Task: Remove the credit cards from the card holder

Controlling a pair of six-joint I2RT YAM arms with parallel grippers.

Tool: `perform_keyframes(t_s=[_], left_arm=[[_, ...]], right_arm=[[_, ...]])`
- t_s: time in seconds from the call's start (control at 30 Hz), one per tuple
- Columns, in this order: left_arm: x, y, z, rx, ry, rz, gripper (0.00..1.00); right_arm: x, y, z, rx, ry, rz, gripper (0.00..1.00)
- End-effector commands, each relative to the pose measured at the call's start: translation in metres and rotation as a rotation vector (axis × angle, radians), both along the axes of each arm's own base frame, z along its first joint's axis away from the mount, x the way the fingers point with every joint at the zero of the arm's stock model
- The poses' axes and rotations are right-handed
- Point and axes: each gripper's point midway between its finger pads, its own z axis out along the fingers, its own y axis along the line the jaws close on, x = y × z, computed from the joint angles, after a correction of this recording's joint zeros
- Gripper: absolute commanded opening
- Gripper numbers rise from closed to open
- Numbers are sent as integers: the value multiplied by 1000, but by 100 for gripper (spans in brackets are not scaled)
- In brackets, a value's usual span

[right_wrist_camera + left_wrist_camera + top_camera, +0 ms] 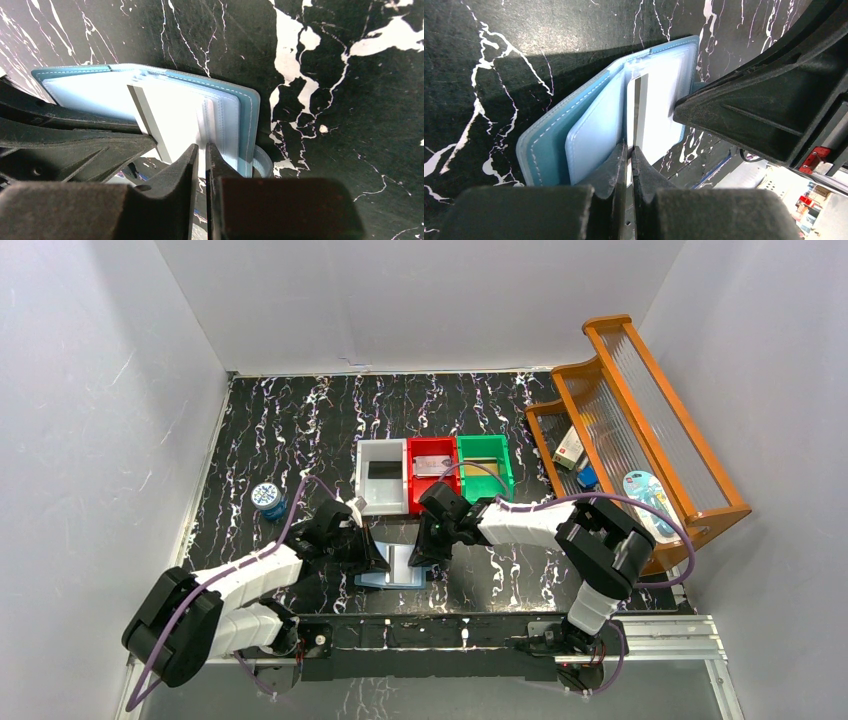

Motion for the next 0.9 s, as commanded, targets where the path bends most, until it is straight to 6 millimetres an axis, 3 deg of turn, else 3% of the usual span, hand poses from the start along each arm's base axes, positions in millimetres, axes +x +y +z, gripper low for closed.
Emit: perform_keyframes(t_s=[0.0, 0.87], left_arm=[[4, 6, 5, 42, -30, 0, 0], [5, 15, 11, 103, -39, -38, 0]], right_arm=[[-3, -19, -21, -98, 6, -11, 20], [0, -26, -25, -157, -3, -10, 19]])
